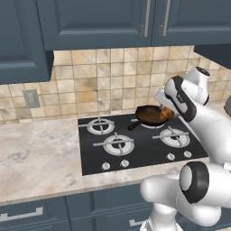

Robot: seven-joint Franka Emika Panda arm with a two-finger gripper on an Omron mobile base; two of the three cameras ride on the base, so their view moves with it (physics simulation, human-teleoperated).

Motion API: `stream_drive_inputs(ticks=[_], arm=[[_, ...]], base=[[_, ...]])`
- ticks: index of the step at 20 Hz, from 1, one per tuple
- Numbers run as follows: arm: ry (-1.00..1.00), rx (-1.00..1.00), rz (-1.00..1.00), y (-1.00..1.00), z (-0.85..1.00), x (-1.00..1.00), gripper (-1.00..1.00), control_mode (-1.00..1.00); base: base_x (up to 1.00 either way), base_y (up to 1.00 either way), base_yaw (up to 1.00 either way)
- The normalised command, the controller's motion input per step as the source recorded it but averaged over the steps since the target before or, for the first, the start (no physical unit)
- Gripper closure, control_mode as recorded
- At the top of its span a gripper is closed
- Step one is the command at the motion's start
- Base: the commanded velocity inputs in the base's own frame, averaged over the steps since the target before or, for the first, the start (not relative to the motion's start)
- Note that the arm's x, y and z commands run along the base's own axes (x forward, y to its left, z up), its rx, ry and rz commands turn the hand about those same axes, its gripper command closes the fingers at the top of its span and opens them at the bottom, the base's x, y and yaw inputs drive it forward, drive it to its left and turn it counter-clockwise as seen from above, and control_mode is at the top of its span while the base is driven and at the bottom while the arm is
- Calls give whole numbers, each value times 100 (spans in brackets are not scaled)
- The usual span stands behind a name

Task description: Pick the croissant and place it on the pan. Then turn on the stove to warm the croissant.

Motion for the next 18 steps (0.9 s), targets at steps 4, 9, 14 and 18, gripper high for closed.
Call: stream_drive_inputs(ticks=[4, 9, 14, 18], arm=[[0, 0, 6, 0, -4, 39, 100, -100], [0, 0, 2, 0, -9, 28, 100, -100], [0, -1, 0, 0, -18, 20, 100, -100], [1, -2, 0, 0, -22, 26, 100, -100]], base=[[0, 0, 0], [0, 0, 0], [0, 0, 0], [0, 0, 0]])
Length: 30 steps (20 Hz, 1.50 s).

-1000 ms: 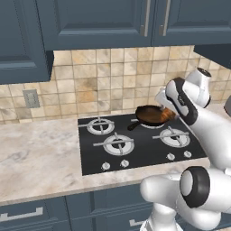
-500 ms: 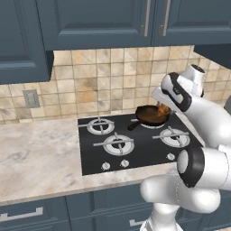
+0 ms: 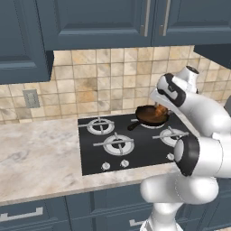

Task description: Pick the croissant and place it on the pan. Then turn on the stove to warm the croissant.

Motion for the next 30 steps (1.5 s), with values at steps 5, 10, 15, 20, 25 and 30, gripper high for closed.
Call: stream_drive_inputs(ticks=[5, 10, 15, 20, 25, 30], arm=[[2, -1, 0, -1, -13, 27, 100, -100], [1, 0, 3, -11, -1, 27, 100, -100], [3, 0, 2, -18, -4, 28, 100, -100], [3, 0, 1, -9, -9, 27, 100, -100], [3, 0, 1, -3, -14, 29, 100, -100], [4, 0, 1, 0, -21, 32, 100, -100]], base=[[0, 0, 0], [0, 0, 0], [0, 0, 0], [0, 0, 0], [0, 0, 0], [0, 0, 0]])
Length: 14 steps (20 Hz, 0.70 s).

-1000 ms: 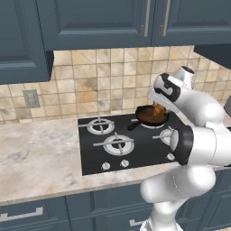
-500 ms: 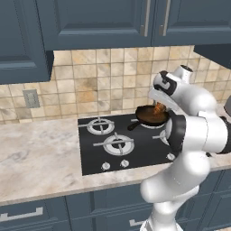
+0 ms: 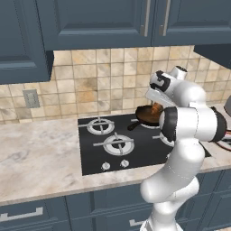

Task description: Pick the croissant and place it on the pan. Then turn on the stove to warm the croissant.

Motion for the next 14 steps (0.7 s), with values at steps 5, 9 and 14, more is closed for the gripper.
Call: stream_drive_inputs(ticks=[5, 9, 14], arm=[[3, 0, 0, 0, -25, 28, 100, -100], [2, 0, 1, -6, -21, 27, 100, -100], [1, 0, 1, -13, -14, 26, 100, -100]], base=[[0, 0, 0], [0, 0, 0], [0, 0, 0]])
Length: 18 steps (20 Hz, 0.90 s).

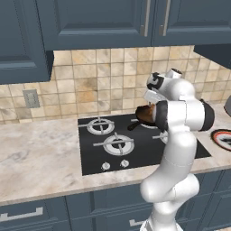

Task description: Pick the croissant and place it on the pan. Then turn on the stove to warm the croissant.

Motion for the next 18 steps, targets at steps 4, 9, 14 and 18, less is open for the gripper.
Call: stream_drive_inputs(ticks=[4, 9, 14, 18], arm=[[1, 0, 2, -9, -11, 18, 100, -100], [3, 0, 2, -1, -12, 15, 100, -100], [4, 0, 2, 0, -12, 8, 100, -100], [4, 0, 2, 0, -12, 9, 100, -100]], base=[[0, 0, 0], [0, 0, 0], [0, 0, 0], [0, 0, 0]])
